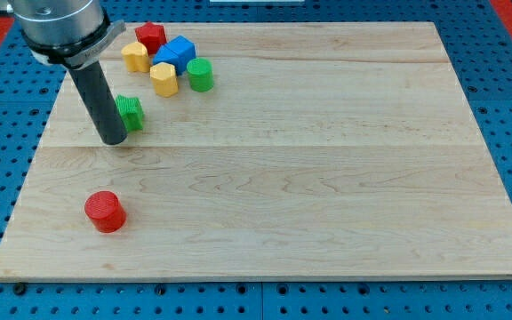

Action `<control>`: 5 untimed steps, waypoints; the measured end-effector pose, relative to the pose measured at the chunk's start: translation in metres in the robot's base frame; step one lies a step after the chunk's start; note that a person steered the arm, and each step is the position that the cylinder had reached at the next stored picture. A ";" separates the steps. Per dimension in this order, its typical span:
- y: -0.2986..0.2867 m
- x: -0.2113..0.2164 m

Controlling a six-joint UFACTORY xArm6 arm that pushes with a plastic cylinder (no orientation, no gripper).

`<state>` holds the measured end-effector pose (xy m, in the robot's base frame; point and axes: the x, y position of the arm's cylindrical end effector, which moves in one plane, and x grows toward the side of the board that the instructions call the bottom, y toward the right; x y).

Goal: Push the red circle into the green star

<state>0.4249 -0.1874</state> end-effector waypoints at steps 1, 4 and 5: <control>0.009 -0.027; 0.079 0.140; 0.071 0.130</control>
<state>0.5548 -0.1166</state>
